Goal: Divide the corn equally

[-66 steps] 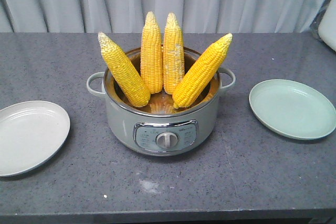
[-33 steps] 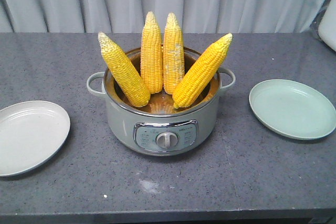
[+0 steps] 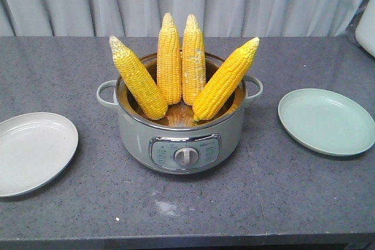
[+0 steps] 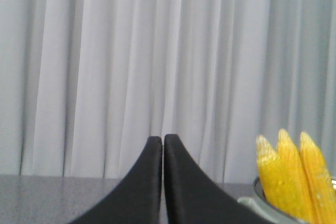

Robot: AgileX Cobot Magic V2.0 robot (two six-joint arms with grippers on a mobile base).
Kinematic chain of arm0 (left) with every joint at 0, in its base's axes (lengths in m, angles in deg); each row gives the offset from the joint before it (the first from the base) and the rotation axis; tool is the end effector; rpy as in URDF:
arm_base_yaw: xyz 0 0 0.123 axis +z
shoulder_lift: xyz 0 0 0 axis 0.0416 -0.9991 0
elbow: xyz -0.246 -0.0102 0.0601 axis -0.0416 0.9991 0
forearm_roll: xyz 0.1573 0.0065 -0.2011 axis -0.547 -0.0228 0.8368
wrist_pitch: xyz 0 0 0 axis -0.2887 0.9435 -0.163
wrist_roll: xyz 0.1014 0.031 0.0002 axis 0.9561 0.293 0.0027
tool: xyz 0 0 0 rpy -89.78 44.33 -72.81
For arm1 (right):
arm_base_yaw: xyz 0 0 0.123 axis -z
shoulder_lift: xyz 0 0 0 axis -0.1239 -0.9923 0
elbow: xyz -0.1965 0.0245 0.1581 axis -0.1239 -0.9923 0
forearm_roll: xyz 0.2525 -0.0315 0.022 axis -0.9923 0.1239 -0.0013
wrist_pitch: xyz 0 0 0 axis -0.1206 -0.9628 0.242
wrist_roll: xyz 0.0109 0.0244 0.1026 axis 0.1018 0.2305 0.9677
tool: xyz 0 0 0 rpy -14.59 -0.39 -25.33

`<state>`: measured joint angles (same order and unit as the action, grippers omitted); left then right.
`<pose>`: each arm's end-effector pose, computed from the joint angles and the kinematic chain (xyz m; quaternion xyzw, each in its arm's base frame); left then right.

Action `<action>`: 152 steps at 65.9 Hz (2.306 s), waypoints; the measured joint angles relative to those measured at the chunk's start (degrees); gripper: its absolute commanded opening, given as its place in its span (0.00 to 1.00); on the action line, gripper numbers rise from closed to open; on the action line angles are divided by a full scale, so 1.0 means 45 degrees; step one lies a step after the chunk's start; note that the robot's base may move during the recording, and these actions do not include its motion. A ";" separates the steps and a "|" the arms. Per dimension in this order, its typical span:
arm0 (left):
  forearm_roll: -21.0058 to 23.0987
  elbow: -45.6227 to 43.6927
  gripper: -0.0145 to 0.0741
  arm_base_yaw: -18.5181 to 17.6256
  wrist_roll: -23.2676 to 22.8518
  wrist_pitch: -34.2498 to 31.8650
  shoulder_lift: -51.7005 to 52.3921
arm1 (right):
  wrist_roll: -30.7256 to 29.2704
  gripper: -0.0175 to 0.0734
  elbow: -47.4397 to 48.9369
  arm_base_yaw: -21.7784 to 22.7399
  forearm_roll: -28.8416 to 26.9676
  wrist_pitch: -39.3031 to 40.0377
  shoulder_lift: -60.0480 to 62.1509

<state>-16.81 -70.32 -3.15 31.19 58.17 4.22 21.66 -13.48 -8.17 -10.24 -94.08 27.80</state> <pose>0.0868 -0.0012 0.2952 -0.0249 0.5891 -0.0449 0.8064 0.0976 0.0007 0.2659 -0.0014 0.6685 0.0050 0.7437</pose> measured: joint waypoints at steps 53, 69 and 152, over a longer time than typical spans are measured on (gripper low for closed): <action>0.0000 -0.8255 0.16 0.0000 0.0000 0.7410 -0.8488 | -0.0624 0.19 0.7365 0.0000 -0.0061 -0.6325 -0.8015; 0.0000 -0.8255 0.16 0.0000 0.0000 0.7410 -0.8583 | -0.0624 0.20 0.7365 0.0000 -0.0061 -0.6451 -0.8120; 0.4927 -0.9823 0.83 -0.2326 0.6546 1.0654 -1.0469 | -0.1234 0.86 0.7365 0.0000 -0.0307 -0.6922 -0.8137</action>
<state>5.36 -114.52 -13.61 60.65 106.12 -42.89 16.11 19.66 -8.17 -11.62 -125.23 -8.81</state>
